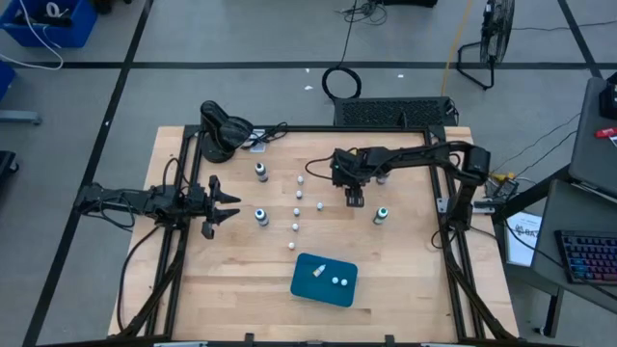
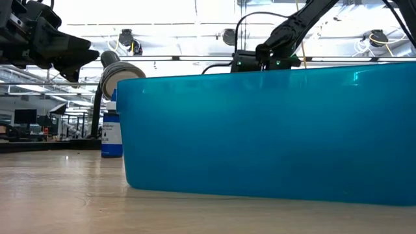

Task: Pick & Place food coloring
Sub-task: Put the small yellow coloring bottle into the blue bin

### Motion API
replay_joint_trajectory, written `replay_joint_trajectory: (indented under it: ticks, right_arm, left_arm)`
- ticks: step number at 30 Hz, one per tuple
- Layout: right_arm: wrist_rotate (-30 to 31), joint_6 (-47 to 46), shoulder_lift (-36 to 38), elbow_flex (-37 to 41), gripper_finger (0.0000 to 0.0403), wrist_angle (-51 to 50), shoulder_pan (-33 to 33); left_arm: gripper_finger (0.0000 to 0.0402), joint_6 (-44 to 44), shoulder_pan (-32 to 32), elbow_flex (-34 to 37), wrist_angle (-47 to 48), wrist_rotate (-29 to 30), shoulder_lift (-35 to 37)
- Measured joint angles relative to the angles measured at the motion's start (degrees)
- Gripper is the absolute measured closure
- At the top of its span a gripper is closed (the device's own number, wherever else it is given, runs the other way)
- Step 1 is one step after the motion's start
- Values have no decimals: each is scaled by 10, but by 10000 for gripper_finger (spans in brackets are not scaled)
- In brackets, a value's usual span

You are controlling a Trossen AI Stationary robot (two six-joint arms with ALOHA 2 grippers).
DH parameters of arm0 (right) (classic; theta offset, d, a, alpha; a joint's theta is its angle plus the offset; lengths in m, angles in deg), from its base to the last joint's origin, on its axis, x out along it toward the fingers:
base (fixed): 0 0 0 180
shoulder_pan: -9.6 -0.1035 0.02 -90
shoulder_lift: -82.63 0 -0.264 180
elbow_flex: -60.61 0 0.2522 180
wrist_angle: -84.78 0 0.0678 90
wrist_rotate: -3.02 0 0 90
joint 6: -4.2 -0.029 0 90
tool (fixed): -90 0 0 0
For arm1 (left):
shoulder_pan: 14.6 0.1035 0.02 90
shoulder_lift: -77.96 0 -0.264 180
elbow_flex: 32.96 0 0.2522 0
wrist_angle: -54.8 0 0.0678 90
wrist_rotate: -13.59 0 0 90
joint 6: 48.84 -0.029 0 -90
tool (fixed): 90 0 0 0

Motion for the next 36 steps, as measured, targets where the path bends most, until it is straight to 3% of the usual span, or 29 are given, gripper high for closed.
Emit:
replay_joint_trajectory:
  ticks: [14,18,26,32,36]
  right_arm:
    - [-1,-12,-12,0,214,-3,-3]
    - [-1,-14,-12,0,247,-5,-5]
    - [1,-16,-6,0,351,-8,-15]
    - [29,-13,46,-18,351,-34,-83]
    - [86,-15,52,-103,351,-108,-172]
  left_arm:
    - [249,0,0,0,0,0,0]
    - [249,0,0,0,0,0,0]
    - [249,0,0,0,0,0,0]
    - [249,0,0,0,0,0,0]
    - [249,0,0,0,0,0,0]
